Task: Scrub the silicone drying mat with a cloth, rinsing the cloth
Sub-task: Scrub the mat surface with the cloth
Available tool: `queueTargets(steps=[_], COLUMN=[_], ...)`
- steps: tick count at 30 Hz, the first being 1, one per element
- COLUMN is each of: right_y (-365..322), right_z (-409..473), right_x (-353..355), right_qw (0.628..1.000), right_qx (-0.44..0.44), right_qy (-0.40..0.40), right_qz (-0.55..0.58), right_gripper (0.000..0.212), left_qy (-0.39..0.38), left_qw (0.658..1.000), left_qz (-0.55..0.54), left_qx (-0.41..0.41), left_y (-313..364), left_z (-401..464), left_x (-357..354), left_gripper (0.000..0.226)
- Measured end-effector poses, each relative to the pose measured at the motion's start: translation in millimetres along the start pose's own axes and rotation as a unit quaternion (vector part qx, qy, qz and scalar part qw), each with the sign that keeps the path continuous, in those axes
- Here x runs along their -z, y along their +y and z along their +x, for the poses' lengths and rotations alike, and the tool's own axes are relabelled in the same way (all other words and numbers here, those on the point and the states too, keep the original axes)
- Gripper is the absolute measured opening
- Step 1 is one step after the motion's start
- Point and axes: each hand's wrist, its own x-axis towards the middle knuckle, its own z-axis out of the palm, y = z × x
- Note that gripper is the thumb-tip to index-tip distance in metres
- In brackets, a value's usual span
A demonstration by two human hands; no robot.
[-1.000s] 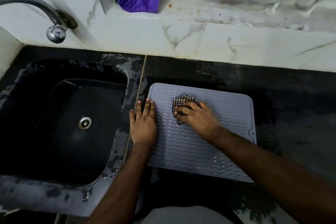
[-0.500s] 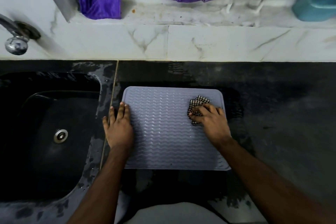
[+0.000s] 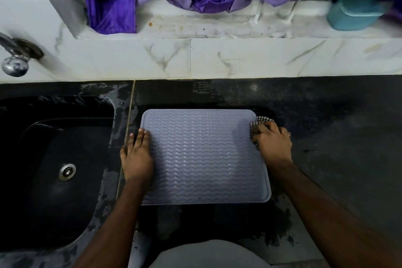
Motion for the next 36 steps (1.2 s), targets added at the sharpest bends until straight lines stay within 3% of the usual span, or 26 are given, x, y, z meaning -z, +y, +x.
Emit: queueTargets(steps=[3,6,9,14,18,24,28,36], right_y=[-9.8,-48.6,-119.5,-222.9,-261.1,-256.5,-240.9,-210.9], right_z=[-1.3,2.0,10.8,15.9,26.2,35.8,34.8,28.4], right_x=[14.4,31.6,48.5,55.8,47.5,25.0,15.6,10.0], right_qw=[0.998,0.984,0.962,0.937,0.926,0.916,0.919,0.942], right_qx=[-0.033,0.058,0.170,0.255,0.315,0.352,0.379,0.314], right_qy=[0.024,0.066,0.059,0.031,0.062,-0.050,-0.030,-0.017], right_qz=[0.040,0.154,0.204,0.237,0.198,0.183,0.108,0.114], right_gripper=[0.021,0.030,0.043,0.065,0.050,0.060,0.073,0.045], left_qy=[0.017,0.050,0.057,0.004,-0.013,-0.007,0.015,-0.005], left_qw=[0.996,0.990,0.988,0.992,0.996,0.997,0.998,0.998], left_qz=[-0.078,-0.120,-0.131,-0.108,-0.064,-0.028,-0.047,0.022], left_qx=[-0.029,-0.058,-0.065,-0.061,-0.066,-0.074,-0.048,-0.054], left_y=[-10.7,-23.9,-34.8,-48.5,-49.4,-48.8,-47.8,-29.5], left_z=[-4.5,-14.4,-21.2,-23.2,-26.4,-32.9,-29.6,-27.6], left_x=[5.5,6.1,5.0,2.8,2.3,-2.4,-1.8,-3.5], left_gripper=[0.064,0.054,0.052,0.049,0.057,0.061,0.057,0.062])
